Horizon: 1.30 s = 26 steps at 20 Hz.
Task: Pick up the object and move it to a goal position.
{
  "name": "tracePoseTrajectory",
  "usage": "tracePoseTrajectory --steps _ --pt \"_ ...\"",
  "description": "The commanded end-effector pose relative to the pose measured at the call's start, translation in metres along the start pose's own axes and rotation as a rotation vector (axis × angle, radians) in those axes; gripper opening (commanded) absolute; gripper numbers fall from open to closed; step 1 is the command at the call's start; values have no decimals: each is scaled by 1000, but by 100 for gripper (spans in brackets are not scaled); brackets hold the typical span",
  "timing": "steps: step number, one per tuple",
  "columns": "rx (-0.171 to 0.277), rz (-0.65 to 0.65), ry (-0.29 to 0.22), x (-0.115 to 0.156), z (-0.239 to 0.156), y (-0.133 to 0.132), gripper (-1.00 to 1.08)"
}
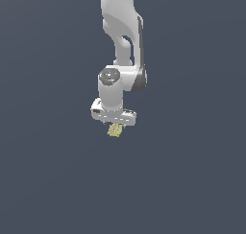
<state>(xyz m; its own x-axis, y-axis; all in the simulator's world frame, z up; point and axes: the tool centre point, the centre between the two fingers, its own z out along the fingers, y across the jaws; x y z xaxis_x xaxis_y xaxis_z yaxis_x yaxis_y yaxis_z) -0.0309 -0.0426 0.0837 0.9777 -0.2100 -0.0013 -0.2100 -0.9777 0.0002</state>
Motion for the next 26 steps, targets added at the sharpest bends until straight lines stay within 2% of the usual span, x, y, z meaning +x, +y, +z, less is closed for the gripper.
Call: tracePoseTrajectory --steps 1,11,16,17,26 --pt "0 0 0 0 3 0 100" --pt "0 4 1 -1 44 1 100" --pt "0 5 1 0 51 1 100" --pt "0 5 1 0 51 1 -100" --pt "0 5 1 0 51 1 -100"
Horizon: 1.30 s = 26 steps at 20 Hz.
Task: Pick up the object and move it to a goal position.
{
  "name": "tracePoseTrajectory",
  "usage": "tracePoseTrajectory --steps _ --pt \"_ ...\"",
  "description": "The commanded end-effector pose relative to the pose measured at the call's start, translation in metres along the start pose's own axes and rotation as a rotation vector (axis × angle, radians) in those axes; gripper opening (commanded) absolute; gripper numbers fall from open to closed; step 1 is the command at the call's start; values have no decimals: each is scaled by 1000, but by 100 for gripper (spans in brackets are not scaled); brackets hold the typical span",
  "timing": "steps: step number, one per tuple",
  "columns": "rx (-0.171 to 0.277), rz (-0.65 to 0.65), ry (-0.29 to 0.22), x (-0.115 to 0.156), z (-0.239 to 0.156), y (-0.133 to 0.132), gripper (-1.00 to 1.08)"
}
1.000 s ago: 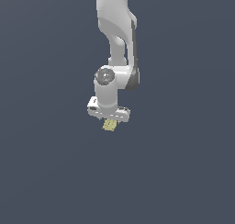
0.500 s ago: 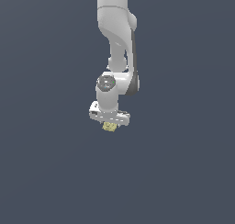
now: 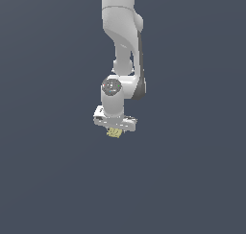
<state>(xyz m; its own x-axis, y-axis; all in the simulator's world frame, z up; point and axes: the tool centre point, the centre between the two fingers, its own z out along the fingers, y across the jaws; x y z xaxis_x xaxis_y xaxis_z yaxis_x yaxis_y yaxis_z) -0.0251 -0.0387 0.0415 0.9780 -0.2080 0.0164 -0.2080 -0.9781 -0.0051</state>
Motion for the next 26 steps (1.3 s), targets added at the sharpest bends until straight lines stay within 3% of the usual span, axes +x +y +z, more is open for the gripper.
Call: tracePoseTrajectory --steps 1,8,19,26 --pt "0 1 0 0 0 0 -100" --pt "-1 2 -3 2 -16 10 -100" --pt "-4 6 -14 13 -79 47 -100" --pt "-5 7 -16 16 -93 55 -100"
